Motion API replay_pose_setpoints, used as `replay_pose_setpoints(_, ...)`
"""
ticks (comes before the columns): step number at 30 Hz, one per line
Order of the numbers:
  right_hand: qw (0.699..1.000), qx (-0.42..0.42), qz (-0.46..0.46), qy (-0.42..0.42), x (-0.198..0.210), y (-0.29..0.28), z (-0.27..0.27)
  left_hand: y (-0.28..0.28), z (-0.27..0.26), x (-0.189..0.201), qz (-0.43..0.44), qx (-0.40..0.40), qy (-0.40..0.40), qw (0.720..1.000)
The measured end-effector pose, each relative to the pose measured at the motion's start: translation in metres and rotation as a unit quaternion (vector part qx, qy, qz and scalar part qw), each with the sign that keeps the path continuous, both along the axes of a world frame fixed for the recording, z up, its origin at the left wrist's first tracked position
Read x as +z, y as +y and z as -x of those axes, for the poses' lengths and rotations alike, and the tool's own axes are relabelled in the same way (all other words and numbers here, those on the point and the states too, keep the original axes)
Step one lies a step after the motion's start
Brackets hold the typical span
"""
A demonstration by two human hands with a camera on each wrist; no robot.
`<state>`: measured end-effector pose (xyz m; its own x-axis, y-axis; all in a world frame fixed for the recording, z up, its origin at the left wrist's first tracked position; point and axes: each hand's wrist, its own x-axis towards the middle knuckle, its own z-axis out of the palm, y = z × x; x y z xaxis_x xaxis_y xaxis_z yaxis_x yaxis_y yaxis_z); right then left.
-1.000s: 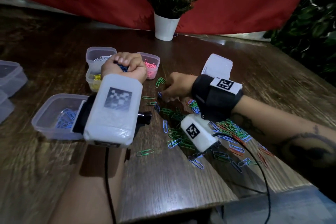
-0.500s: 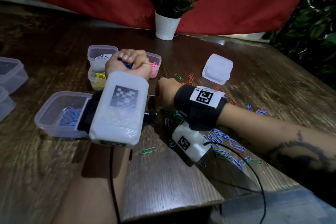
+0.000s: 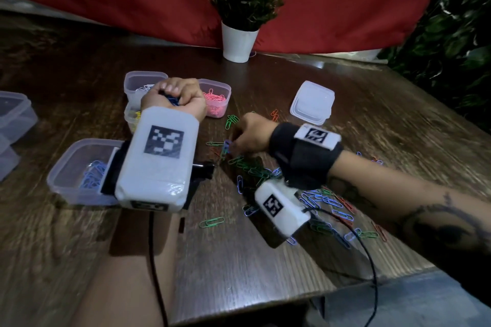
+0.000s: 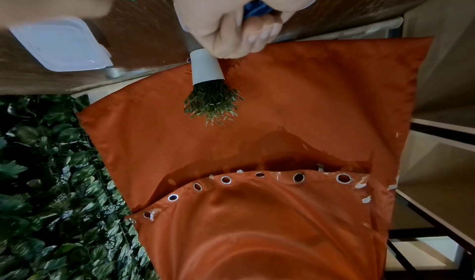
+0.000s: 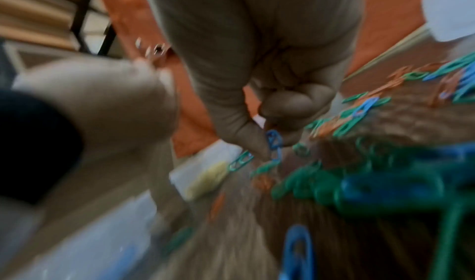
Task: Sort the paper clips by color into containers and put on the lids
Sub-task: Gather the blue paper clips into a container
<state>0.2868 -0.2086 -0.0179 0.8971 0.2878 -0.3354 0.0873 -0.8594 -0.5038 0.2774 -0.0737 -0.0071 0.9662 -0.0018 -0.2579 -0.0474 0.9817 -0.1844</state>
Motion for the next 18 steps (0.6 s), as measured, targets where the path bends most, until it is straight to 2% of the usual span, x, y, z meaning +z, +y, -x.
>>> replay_pose_setpoints(5,0.986,-0.02,-0.159,0.035,0.034,-0.039,-0.005,-0.006,-0.005,-0.005,-0.043,-0.037,0.006,0.998)
replay_pose_setpoints(7,0.979,-0.022,-0.201,0.028,0.043,-0.046,0.0,-0.012,-0.005,-0.003,-0.147,-0.104,-0.023,0.983)
replay_pose_setpoints(8,0.975,-0.023,-0.219,0.023,0.047,-0.049,0.001,-0.016,-0.003,-0.001,-0.221,-0.149,-0.05,0.963)
replay_pose_setpoints(10,0.969,-0.025,-0.246,0.01,0.053,-0.055,0.001,-0.026,0.003,0.005,-0.369,-0.226,-0.086,0.897)
replay_pose_setpoints(13,0.967,-0.03,-0.254,-0.019,0.06,-0.06,-0.003,-0.045,0.012,0.009,-0.589,-0.223,-0.068,0.774)
replay_pose_setpoints(15,0.966,-0.04,-0.253,-0.04,0.062,-0.062,-0.005,-0.055,0.016,0.007,-0.684,-0.206,-0.065,0.697)
replay_pose_setpoints(16,0.964,-0.047,-0.255,-0.051,0.061,-0.062,-0.006,-0.058,0.017,0.004,-0.704,-0.201,-0.068,0.678)
replay_pose_setpoints(18,0.963,-0.051,-0.255,-0.064,0.059,-0.063,-0.007,-0.06,0.018,0.002,-0.713,-0.197,-0.068,0.669)
